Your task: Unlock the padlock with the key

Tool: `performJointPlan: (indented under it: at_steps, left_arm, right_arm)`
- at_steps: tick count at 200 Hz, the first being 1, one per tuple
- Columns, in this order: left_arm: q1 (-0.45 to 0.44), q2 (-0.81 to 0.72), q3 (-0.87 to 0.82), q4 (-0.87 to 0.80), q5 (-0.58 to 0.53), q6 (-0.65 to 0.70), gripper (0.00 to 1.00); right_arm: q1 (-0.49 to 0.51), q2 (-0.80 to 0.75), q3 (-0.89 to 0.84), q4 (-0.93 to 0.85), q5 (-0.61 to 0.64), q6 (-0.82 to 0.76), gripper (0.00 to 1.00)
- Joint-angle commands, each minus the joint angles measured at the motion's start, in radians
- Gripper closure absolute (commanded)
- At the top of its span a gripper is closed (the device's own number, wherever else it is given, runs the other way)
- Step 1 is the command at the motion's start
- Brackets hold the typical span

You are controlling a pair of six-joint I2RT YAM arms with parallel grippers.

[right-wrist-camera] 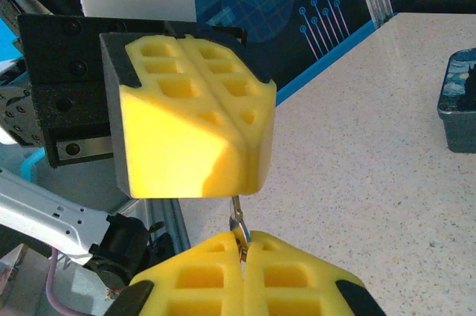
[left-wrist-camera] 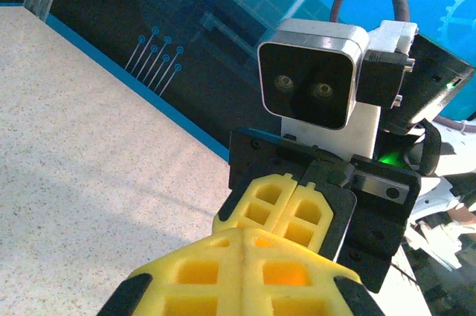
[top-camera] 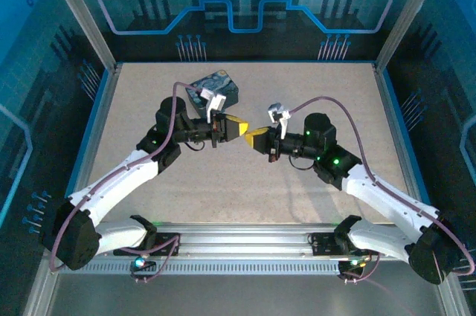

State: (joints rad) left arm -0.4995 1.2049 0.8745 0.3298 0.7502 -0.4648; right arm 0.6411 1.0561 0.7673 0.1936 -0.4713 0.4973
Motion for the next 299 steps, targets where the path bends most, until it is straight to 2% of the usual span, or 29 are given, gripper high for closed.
performJointPlan:
  at_steps: [1,98,104,119,142,154,164,171,201,232,252,299]
  left_arm:
    - [-0.003,-0.031,0.018,-0.005,-0.034,0.028,1.00]
    - [-0.004,-0.045,0.010,-0.014,-0.083,0.037,1.00]
    - [-0.003,-0.045,0.010,-0.015,-0.088,0.036,0.95]
    - [-0.002,-0.044,0.014,-0.013,-0.113,0.040,0.67]
    - [0.007,-0.032,0.043,-0.037,-0.171,0.060,0.37]
    - [0.011,-0.023,0.064,-0.066,-0.218,0.080,0.24]
    - [0.013,-0.014,0.075,-0.086,-0.269,0.103,0.07]
    - [0.015,-0.004,0.088,-0.113,-0.315,0.126,0.02]
    - [0.018,0.083,0.187,-0.288,-0.531,0.246,0.01]
    - [0.025,0.265,0.337,-0.420,-0.724,0.325,0.01]
    - [0.031,0.418,0.492,-0.543,-0.799,0.342,0.01]
    - [0.065,0.713,0.771,-0.664,-0.841,0.302,0.01]
  right_arm:
    - [0.009,-0.035,-0.013,-0.013,0.008,-0.020,0.99]
    - [0.001,-0.064,-0.023,-0.041,0.017,-0.033,1.00]
    - [0.002,-0.065,-0.023,-0.046,0.020,-0.035,1.00]
    - [0.002,-0.064,-0.018,-0.077,0.037,-0.045,1.00]
    - [0.002,-0.064,-0.002,-0.149,0.060,-0.072,1.00]
    - [0.002,-0.068,0.001,-0.187,0.078,-0.088,1.00]
    - [0.001,-0.073,0.001,-0.217,0.096,-0.098,1.00]
    - [0.001,-0.079,0.002,-0.238,0.109,-0.105,1.00]
    - [0.000,-0.098,0.010,-0.357,0.187,-0.133,1.00]
    - [-0.006,-0.112,0.014,-0.459,0.277,-0.140,1.00]
    - [-0.016,-0.123,0.009,-0.513,0.329,-0.134,1.00]
    - [-0.061,-0.179,-0.029,-0.554,0.345,-0.109,1.00]
